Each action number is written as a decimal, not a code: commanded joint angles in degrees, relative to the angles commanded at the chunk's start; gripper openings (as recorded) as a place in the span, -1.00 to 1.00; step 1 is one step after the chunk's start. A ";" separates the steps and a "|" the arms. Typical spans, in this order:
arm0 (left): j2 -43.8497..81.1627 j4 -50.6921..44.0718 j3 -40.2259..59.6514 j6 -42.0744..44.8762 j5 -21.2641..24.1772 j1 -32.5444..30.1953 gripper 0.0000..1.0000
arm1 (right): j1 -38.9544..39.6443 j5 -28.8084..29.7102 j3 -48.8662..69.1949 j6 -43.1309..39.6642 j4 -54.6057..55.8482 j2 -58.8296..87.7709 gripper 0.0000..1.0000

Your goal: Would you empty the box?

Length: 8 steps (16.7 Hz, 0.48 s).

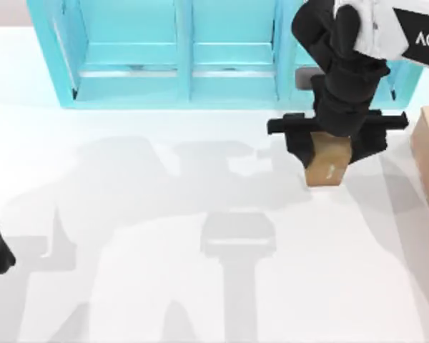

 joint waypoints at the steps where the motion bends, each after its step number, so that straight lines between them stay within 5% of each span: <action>1: 0.00 0.00 0.00 0.00 0.00 0.00 1.00 | -0.53 -0.09 -0.65 -0.40 0.90 0.43 -1.00; 8: 0.00 0.00 0.00 0.00 0.00 0.00 1.00 | -7.25 -0.65 -3.02 -4.60 3.22 2.18 -1.00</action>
